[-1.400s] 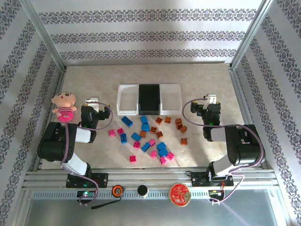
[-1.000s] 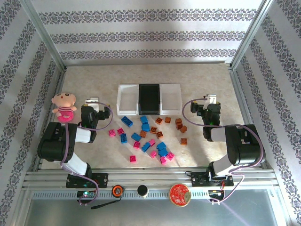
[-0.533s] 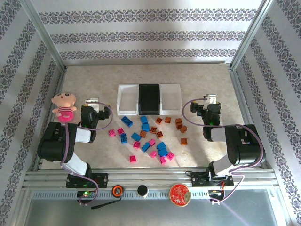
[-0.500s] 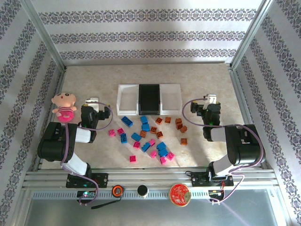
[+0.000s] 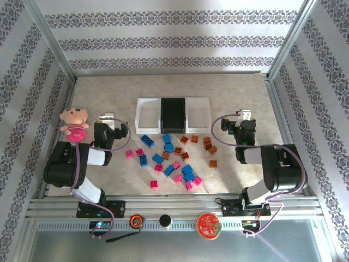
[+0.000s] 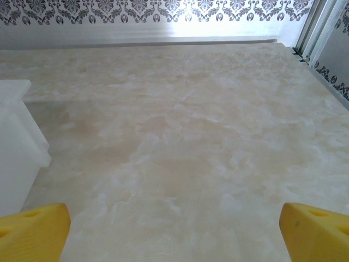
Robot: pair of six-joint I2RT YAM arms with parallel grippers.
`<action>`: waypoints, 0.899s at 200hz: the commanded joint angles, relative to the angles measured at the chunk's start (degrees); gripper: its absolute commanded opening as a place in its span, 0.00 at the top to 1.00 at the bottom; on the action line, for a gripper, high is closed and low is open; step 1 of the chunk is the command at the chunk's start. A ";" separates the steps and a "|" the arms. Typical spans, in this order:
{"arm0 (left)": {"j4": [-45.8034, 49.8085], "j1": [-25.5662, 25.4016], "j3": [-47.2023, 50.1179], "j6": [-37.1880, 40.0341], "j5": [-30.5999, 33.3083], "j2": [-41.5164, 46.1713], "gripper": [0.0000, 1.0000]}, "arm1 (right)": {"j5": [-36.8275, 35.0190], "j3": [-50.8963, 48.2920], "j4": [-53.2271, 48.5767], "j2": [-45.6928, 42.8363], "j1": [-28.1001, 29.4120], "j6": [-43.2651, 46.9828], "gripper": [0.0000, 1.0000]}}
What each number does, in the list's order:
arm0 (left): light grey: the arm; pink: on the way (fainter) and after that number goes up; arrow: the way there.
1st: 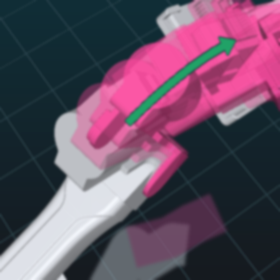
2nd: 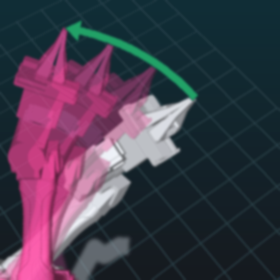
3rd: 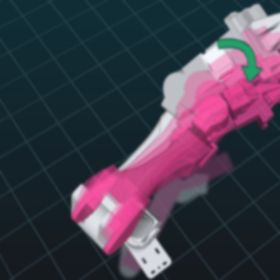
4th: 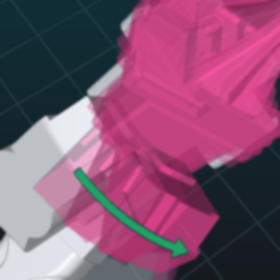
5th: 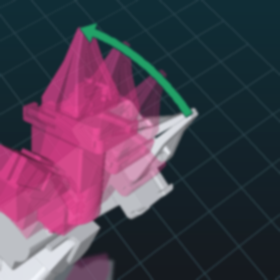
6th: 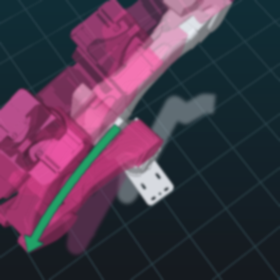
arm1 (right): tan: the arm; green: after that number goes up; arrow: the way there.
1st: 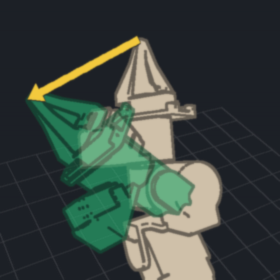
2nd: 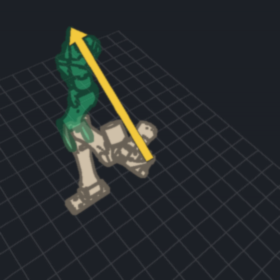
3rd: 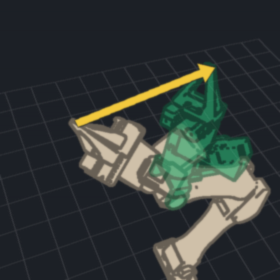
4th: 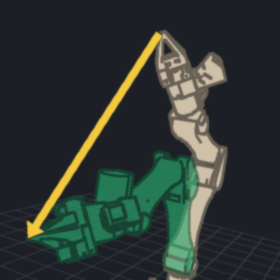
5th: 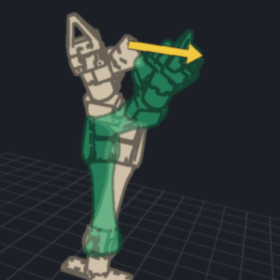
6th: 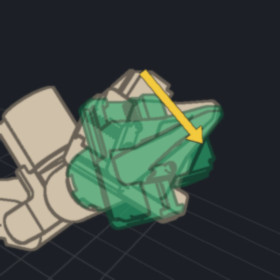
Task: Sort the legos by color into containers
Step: Pick up the lego from the bottom-right of the table.
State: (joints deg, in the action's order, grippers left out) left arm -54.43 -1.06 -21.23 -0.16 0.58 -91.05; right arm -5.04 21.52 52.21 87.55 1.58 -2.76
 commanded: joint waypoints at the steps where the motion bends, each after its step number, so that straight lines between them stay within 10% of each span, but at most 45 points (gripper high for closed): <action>1: -0.43 0.32 -0.72 0.95 -0.58 -0.21 0.01 | 0.65 -0.08 1.94 -0.17 -0.53 0.31 0.02; 101: 10.46 0.12 0.71 -2.03 6.39 17.00 0.01 | -6.44 3.63 -20.20 -13.74 -0.41 -7.16 0.02; 141: 14.70 0.20 -2.29 -19.64 14.12 23.32 0.01 | -30.52 7.75 -31.98 -17.93 3.69 -17.21 0.02; 180: 20.98 1.42 -2.63 -37.86 9.86 27.57 0.01 | -14.57 4.89 -36.04 -22.54 -2.05 -39.85 0.02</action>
State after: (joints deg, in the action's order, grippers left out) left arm -40.45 -0.99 -22.83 -22.46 11.66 -65.84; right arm -25.74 28.64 19.49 68.07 3.09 -26.96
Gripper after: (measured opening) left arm 0.993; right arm 0.982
